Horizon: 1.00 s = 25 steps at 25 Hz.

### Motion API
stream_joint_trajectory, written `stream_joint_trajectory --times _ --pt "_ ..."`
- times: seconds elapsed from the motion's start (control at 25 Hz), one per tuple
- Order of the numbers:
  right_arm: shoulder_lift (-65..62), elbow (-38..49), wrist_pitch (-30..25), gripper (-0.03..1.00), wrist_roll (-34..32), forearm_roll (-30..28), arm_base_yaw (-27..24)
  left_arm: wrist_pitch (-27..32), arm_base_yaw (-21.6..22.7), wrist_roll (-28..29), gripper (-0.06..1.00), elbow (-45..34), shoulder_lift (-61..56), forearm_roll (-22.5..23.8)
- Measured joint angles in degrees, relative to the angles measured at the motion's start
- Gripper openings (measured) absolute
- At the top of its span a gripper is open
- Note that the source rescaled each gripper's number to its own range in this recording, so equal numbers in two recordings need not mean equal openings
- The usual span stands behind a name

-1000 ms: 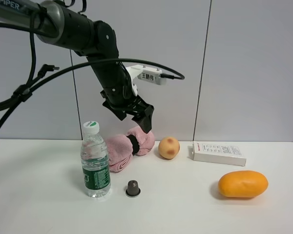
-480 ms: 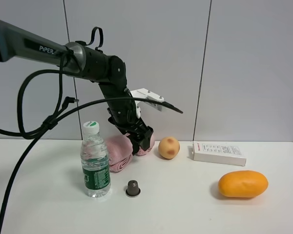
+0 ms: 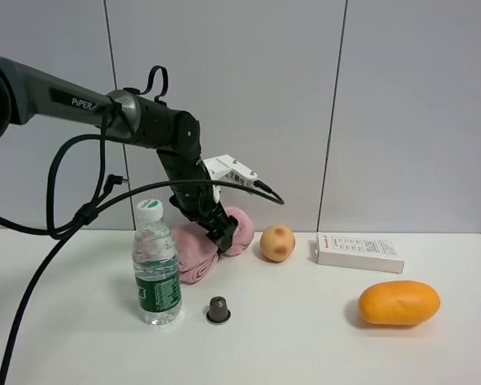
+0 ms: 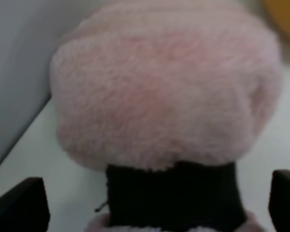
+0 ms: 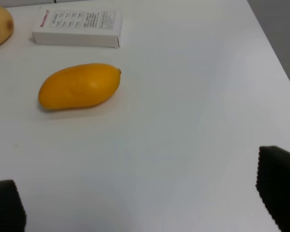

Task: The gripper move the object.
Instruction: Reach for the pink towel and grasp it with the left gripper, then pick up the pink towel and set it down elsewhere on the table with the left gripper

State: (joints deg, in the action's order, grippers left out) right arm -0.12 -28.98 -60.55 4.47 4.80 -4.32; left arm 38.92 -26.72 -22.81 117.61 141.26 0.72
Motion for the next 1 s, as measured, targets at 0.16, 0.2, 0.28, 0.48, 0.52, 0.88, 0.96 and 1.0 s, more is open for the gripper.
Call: stream_joint_trajectory --times 0.16,0.2,0.28,0.48,0.52,0.88,0.96,1.0 --pt "0.0 0.0 0.0 1.0 0.0 0.0 0.0 -0.1 0.6 0.0 0.88 0.0 1.8 0.5" --pt "0.0 0.0 0.0 1.0 0.0 0.0 0.0 -0.1 0.6 0.0 0.88 0.0 2.0 0.5" --pt "0.0 0.0 0.0 1.0 0.0 0.0 0.0 -0.1 0.6 0.0 0.88 0.0 2.4 0.5" --pt "0.0 0.0 0.0 1.0 0.0 0.0 0.0 -0.2 0.7 0.0 0.6 0.0 2.6 0.4" --pt "0.0 0.0 0.0 1.0 0.0 0.0 0.0 -0.2 0.7 0.0 0.43 0.0 2.6 0.4" --pt "0.0 0.0 0.0 1.0 0.0 0.0 0.0 3.4 0.7 -0.1 0.0 0.0 0.4 1.0" --pt "0.0 0.0 0.0 1.0 0.0 0.0 0.0 4.4 0.7 -0.1 0.0 0.0 -1.6 2.4" --pt "0.0 0.0 0.0 1.0 0.0 0.0 0.0 4.8 0.7 -0.1 0.0 0.0 -2.9 3.0"
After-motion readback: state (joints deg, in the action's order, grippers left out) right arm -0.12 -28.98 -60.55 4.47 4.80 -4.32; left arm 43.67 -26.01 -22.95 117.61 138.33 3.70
